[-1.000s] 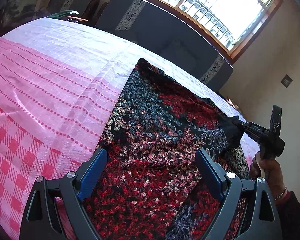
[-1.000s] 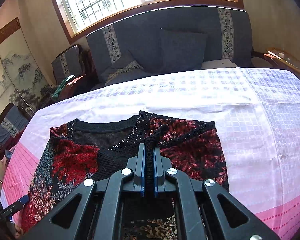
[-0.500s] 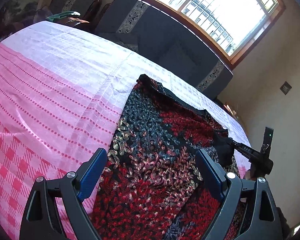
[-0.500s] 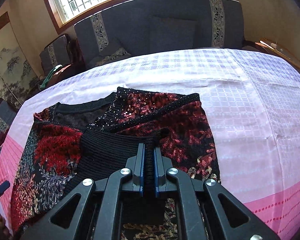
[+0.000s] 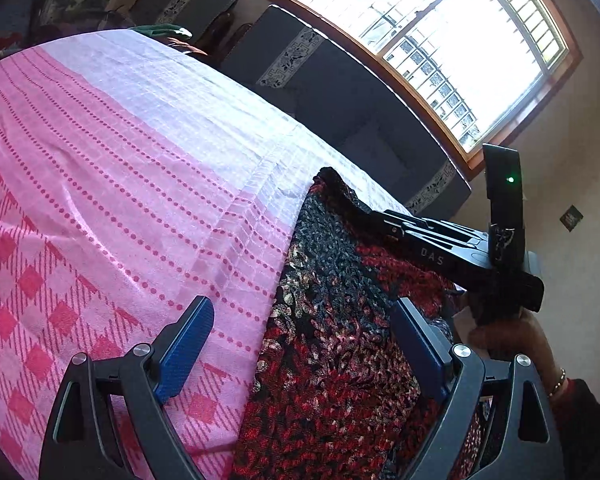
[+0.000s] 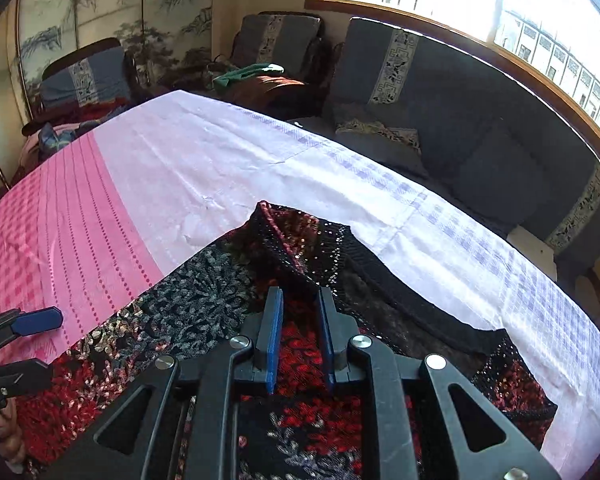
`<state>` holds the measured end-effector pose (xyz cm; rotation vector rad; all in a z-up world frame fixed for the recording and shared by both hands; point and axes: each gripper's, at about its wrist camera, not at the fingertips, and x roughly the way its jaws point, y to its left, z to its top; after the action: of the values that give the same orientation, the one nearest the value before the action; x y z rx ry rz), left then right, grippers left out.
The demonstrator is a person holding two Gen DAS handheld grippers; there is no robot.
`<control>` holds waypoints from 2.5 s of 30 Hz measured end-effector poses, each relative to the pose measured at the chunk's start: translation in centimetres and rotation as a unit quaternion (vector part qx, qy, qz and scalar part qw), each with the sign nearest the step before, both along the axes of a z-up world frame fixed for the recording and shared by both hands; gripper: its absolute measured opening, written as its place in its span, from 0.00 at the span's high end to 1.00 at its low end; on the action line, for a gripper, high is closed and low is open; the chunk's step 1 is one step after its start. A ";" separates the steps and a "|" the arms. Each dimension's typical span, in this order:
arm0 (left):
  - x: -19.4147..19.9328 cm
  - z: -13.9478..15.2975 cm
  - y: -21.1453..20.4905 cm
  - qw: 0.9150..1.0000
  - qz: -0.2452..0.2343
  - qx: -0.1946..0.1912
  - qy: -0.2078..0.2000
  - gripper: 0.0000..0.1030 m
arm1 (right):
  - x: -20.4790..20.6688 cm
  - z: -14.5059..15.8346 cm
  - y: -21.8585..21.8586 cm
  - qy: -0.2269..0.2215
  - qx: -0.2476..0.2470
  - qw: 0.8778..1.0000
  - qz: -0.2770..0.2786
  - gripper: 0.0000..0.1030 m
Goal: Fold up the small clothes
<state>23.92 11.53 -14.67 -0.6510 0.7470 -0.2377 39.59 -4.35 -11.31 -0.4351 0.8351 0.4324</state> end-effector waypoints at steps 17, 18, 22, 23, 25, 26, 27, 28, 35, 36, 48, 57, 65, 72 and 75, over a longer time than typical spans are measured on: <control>0.2 0.3 -0.7 1.000 -0.006 0.012 0.001 0.13 | 10.9 -2.3 -9.2 0.100 0.283 0.925 -0.232 0.79; 0.2 0.4 -0.7 1.000 -0.006 0.011 0.001 0.13 | 10.0 -1.5 -9.3 0.088 0.296 0.928 -0.208 0.79; 0.0 0.3 -0.8 1.000 -0.002 0.010 0.000 0.13 | 6.9 0.7 -4.3 0.093 0.238 0.966 -0.049 0.79; 0.0 0.2 -0.8 1.000 -0.002 0.013 0.000 0.13 | 6.0 0.7 -2.2 0.079 0.190 0.978 -0.027 0.81; 0.0 0.2 -0.8 1.000 -0.003 0.013 0.000 0.13 | 4.9 0.0 1.1 0.027 0.073 0.997 -0.011 0.82; 0.0 0.2 -0.7 1.000 -0.003 0.011 0.000 0.13 | 4.8 -0.5 2.4 0.007 0.031 0.999 -0.006 0.82; 0.0 0.1 -0.7 1.000 -0.003 0.010 0.000 0.13 | 4.9 -0.9 3.5 -0.009 0.002 1.000 -0.002 0.82; 0.0 0.1 -0.7 1.000 -0.003 0.011 0.000 0.13 | 5.0 -1.3 4.4 -0.017 -0.017 1.000 0.000 0.82; 0.1 0.1 -0.9 1.000 -0.005 0.017 0.000 0.12 | 12.2 -1.4 -1.5 0.050 0.136 0.971 -0.191 0.85; 0.1 0.2 -1.0 1.000 -0.005 0.017 0.000 0.12 | 12.8 -1.6 -3.0 0.062 0.158 0.961 -0.218 0.85; 0.3 0.2 -1.3 0.999 -0.009 0.030 -0.001 0.12 | -3.6 1.9 -14.3 0.035 0.205 0.972 -0.109 0.79; 0.4 0.3 -1.8 0.999 -0.010 0.044 0.001 0.12 | -9.4 0.3 -32.8 0.043 0.276 0.915 -0.292 0.79; 0.6 0.3 -2.1 0.999 -0.010 0.051 0.003 0.12 | -9.1 -1.4 -32.2 0.090 0.291 0.924 -0.230 0.60; 0.7 0.2 -2.2 0.999 -0.010 0.053 0.004 0.12 | -9.3 -2.6 -27.8 0.069 0.165 0.958 -0.226 0.96; 0.7 0.1 -2.1 0.998 -0.010 0.054 0.004 0.12 | -9.8 -2.6 -28.8 0.048 0.132 0.956 -0.259 1.00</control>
<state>24.57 9.41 -14.53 -0.5430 0.7683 -0.2118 29.83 -33.18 -13.87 0.0606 0.9341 0.0737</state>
